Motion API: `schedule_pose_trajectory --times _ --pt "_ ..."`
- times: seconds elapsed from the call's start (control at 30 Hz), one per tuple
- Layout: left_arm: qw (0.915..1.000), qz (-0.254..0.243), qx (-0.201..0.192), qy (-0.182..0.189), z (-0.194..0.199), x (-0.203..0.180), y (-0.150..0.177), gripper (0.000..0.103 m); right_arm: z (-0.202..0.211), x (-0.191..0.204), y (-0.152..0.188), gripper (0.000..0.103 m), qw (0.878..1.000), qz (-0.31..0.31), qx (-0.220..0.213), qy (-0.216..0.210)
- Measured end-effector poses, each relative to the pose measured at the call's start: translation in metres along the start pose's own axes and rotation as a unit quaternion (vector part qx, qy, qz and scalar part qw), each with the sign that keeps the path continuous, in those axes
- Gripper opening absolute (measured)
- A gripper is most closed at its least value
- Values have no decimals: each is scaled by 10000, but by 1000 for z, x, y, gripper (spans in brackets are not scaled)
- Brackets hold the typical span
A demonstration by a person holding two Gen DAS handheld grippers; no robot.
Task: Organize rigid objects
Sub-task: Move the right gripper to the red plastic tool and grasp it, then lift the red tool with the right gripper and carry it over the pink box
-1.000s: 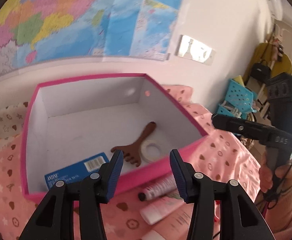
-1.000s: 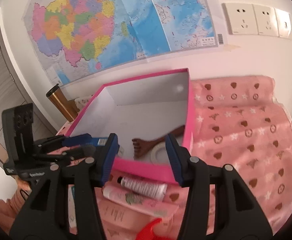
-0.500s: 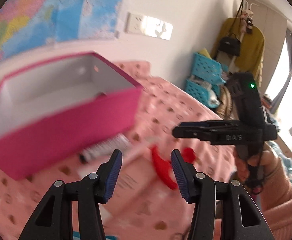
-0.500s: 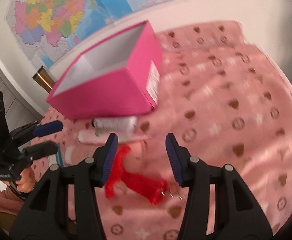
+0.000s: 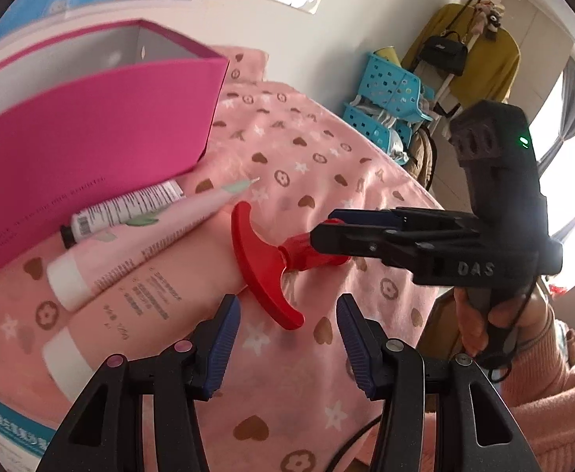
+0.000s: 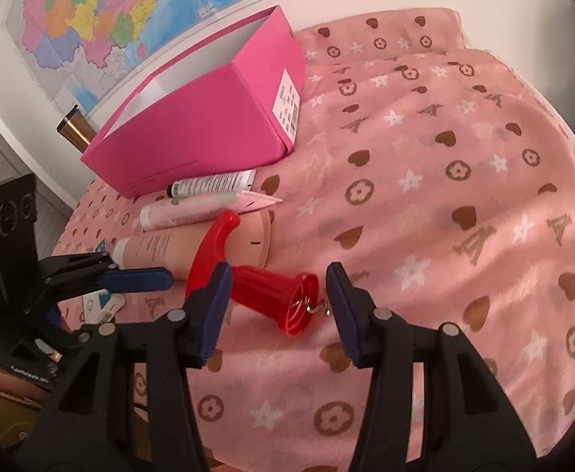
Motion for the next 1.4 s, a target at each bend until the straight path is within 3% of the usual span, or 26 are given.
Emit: schedule_pose_trajectory --times 0.47,0.8,1.17,1.4 --pt "9992 203 278 178 -17 -2 -3 46 1 2 11 48 9998 133 -46 164" --pt "9988 342 239 248 -15 1 -6 46 10 -3 11 35 9997 32 -171 147" --pt "9997 163 -5 158 2 -10 -12 46 24 -1 9 34 9993 -14 -359 67" --pt "9991 117 -403 47 27 -11 -21 46 35 10 -1 34 9983 93 -578 -77"
Point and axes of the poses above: each gripper's, at about its wrist camera, not at the fingertips, and z roughly against the way its jaws point, x to its left, y to its underside, the point moved 1 cm from there along -z, roughly the way its jaws point, and after that the axes turned 6 degrees about -y, right-handed, at the moved point
